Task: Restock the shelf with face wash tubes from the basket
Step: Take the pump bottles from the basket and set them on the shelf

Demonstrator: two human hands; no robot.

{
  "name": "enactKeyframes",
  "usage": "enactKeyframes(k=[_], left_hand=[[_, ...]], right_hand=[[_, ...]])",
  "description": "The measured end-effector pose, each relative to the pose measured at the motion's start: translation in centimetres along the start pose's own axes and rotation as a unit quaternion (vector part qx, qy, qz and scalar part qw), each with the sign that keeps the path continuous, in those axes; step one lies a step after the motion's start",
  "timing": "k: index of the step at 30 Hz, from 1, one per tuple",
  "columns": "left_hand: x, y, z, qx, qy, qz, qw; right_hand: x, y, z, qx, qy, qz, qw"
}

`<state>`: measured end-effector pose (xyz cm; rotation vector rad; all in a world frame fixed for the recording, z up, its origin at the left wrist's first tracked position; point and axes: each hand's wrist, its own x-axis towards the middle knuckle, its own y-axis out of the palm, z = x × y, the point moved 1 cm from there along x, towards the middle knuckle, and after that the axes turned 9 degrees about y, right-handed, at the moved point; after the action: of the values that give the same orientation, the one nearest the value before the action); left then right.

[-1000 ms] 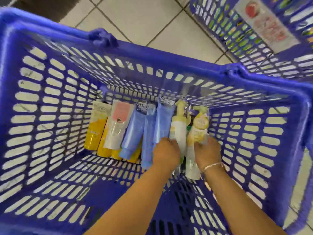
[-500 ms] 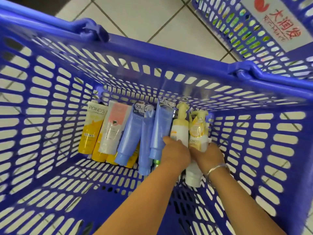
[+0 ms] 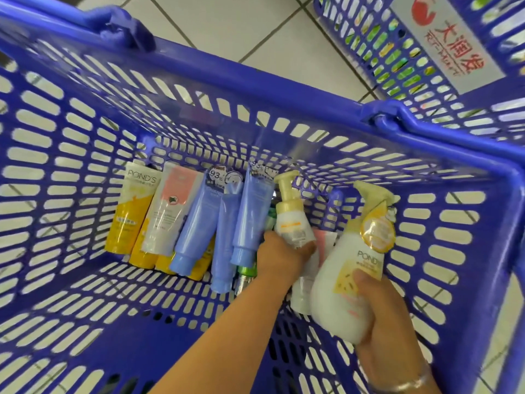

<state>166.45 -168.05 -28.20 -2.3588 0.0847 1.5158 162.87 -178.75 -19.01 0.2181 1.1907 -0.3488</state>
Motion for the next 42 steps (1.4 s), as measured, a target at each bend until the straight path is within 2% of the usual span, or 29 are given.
enactKeyframes(k=[4,9,15,19,24,30,35,42], left_hand=[[0.4,0.6,-0.3,-0.088,-0.037,0.004,0.995],[0.9,0.3,0.0,-0.07,-0.028,-0.005,0.997],[-1.4,-1.0,-0.1,-0.214,-0.031,0.08,0.973],[-5.0,-3.8,-0.5,-0.23,0.011,0.106,0.967],[-12.3,-10.3,-1.9,-0.274,0.087,0.087,0.954],[-23.6,-20.5,-6.3,-0.355,0.19,0.073,0.912],[-34.2,-28.6,-11.3,-0.354,0.278,0.079,0.89],[-49.6,-37.1,-16.4,-0.355,0.366,0.075,0.857]], right_hand=[[-0.5,0.3,-0.3,0.051,0.048,0.05,0.996],[-1.1,0.1,0.0,0.046,0.059,0.078,0.994],[-3.2,0.2,1.1,0.07,0.057,0.107,0.99],[-6.3,1.1,2.1,0.107,0.053,0.125,0.985],[-12.6,3.7,4.7,0.135,0.049,0.164,0.976],[-23.0,8.2,9.8,0.121,0.002,0.204,0.971],[-33.3,11.8,14.9,0.096,-0.06,0.244,0.963],[-49.0,16.8,20.1,0.069,-0.159,0.318,0.932]])
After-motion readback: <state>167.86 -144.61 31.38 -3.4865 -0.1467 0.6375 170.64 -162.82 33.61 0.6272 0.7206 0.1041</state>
